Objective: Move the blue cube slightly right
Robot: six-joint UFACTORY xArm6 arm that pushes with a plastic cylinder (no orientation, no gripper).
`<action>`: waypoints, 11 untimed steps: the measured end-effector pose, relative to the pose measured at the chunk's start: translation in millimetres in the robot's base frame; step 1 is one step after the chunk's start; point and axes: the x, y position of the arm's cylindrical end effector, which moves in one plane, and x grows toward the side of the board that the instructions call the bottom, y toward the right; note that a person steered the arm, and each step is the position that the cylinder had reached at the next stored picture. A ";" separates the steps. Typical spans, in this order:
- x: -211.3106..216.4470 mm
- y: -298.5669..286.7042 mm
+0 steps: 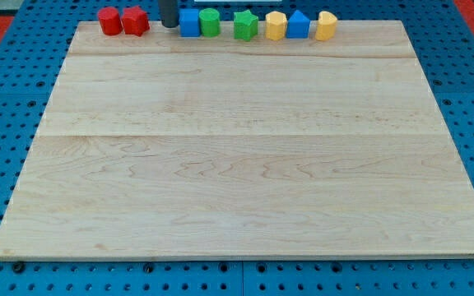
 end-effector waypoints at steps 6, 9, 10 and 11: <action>1.5 0.8; 89.9 161.1; 122.2 265.2; 72.1 368.9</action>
